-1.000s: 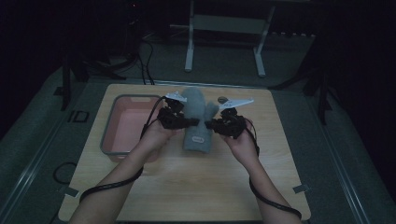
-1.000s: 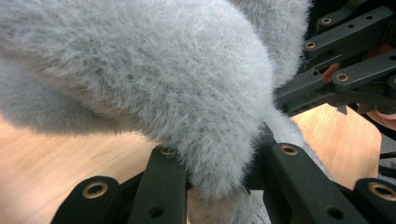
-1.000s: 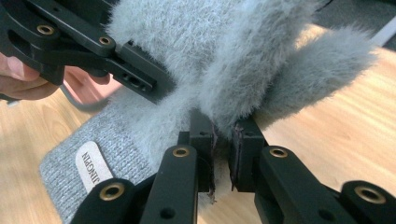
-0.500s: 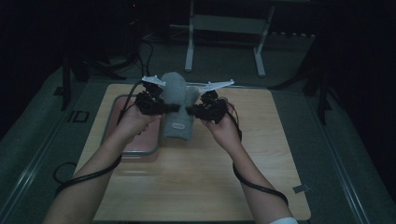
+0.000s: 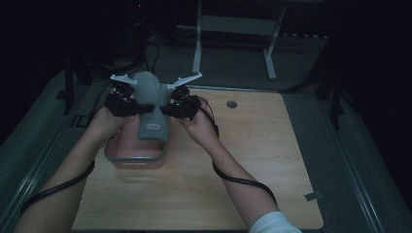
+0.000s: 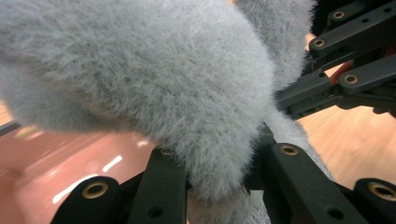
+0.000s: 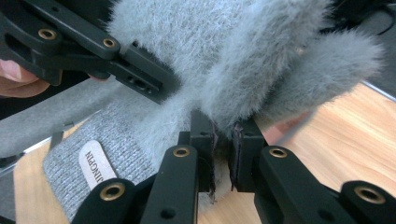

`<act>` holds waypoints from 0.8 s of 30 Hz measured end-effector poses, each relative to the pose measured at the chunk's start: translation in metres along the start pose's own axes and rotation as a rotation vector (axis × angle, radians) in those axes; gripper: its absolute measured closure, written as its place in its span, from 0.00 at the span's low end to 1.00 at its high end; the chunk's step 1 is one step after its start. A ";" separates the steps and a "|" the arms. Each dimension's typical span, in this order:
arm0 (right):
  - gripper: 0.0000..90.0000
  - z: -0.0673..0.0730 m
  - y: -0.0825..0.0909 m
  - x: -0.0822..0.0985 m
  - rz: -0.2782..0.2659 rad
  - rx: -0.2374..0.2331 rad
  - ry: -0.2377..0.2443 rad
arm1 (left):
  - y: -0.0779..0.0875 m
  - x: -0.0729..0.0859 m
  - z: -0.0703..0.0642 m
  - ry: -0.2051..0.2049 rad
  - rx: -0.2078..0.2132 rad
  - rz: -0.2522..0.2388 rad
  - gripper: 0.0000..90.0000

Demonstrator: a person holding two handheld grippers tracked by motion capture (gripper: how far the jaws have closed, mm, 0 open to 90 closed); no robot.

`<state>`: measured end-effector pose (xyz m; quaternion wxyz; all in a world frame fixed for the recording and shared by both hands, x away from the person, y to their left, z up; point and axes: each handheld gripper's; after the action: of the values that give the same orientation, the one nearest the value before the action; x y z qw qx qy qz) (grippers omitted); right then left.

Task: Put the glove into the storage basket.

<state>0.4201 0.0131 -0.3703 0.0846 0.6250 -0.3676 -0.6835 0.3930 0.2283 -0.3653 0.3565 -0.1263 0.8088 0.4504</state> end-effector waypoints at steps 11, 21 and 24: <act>0.91 0.013 -0.068 -0.002 0.099 -0.020 0.005 | -0.014 0.035 0.051 0.079 -0.041 0.029 0.84; 0.91 0.014 -0.119 0.025 0.254 0.004 -0.021 | -0.060 0.063 0.078 0.147 -0.063 0.132 0.84; 0.91 0.013 -0.129 0.033 0.288 0.005 -0.038 | -0.069 0.066 0.081 0.150 -0.075 0.159 0.84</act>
<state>0.4456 0.0917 -0.4754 0.1733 0.5528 -0.4569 -0.6750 0.4197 0.2635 -0.4829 0.2532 -0.1083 0.8232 0.4965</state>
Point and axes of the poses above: each handheld gripper's, and its own axes: y roughly backward along the jaws, x roughly out of its underside, z roughly to its left, and after that the axes turned 13 degrees about y, right-handed
